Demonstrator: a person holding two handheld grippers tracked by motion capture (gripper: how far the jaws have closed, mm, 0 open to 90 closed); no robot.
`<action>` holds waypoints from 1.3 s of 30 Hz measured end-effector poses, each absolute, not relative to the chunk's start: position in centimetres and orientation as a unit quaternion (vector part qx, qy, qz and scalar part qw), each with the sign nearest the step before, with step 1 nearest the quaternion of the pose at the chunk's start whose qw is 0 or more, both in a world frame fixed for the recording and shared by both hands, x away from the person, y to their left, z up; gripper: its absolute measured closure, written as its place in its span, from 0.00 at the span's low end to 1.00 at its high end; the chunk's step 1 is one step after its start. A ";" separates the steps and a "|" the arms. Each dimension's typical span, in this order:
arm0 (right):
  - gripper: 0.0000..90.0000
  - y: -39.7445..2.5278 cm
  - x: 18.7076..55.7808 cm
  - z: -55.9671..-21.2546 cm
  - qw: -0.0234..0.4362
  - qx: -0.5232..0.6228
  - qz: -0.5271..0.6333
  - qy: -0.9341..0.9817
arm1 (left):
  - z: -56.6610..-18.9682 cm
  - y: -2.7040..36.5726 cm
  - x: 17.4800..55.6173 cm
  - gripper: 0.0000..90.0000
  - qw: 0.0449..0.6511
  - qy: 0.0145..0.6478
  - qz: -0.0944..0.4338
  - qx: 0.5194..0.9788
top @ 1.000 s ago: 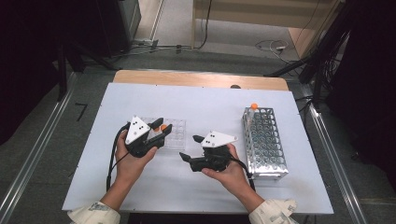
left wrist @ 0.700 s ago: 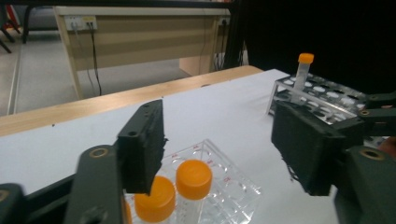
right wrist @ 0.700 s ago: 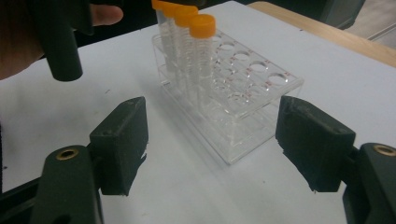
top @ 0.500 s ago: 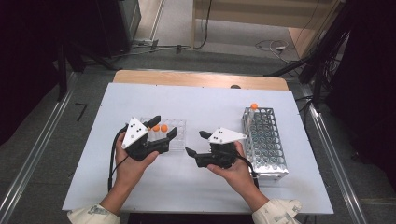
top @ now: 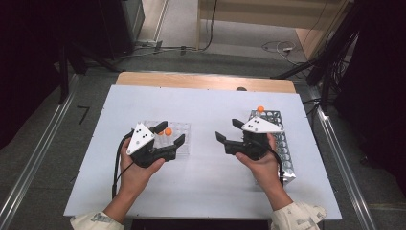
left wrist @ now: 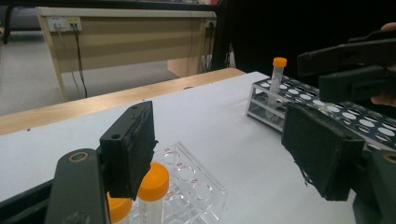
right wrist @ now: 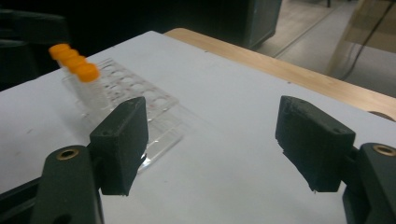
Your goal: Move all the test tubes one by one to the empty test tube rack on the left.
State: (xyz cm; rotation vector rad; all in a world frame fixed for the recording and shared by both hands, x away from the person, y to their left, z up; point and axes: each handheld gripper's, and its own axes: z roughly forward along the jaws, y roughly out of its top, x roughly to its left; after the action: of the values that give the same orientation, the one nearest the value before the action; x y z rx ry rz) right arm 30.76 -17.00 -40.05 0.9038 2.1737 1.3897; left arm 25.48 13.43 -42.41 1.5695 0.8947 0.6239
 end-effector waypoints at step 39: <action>0.29 -25.8 38.0 -42.5 0.285 0.481 0.399 0.727 | -42.7 13.2 25.8 0.24 0.570 0.402 0.265 0.666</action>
State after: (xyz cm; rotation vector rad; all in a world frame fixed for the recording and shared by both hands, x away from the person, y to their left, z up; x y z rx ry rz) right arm 37.97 -25.79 -42.51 1.2871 1.9439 1.0665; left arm 25.78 13.24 -42.66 1.5631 0.9427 0.6227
